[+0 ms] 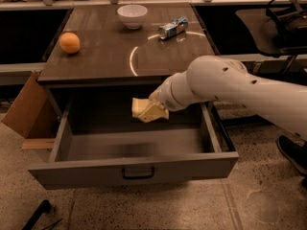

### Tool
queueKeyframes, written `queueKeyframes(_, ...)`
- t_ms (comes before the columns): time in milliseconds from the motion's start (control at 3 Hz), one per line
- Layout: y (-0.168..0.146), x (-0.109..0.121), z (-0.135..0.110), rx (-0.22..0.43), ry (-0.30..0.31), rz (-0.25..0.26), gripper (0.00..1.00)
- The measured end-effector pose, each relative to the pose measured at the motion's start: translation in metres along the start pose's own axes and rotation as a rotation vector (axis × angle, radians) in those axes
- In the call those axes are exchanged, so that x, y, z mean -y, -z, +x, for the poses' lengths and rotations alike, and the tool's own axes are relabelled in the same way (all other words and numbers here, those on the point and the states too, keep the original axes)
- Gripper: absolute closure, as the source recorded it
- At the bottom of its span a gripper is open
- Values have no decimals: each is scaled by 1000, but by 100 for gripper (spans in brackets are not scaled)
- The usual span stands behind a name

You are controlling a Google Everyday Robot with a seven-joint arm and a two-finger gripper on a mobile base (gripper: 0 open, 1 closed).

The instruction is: Place sponge into top drawer

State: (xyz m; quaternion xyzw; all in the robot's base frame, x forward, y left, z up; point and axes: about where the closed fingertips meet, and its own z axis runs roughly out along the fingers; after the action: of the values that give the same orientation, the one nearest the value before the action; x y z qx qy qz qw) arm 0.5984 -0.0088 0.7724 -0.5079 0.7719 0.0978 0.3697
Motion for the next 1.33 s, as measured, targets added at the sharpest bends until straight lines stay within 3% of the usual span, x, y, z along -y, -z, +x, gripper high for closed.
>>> queueKeyframes(667,-39,-9,30,-45,-65,-36,11)
queueKeyframes(1000,-39,-9,37,-34,-87,-35,0)
queueKeyframes(1333,-19,-8,40,0,-105,-8,0)
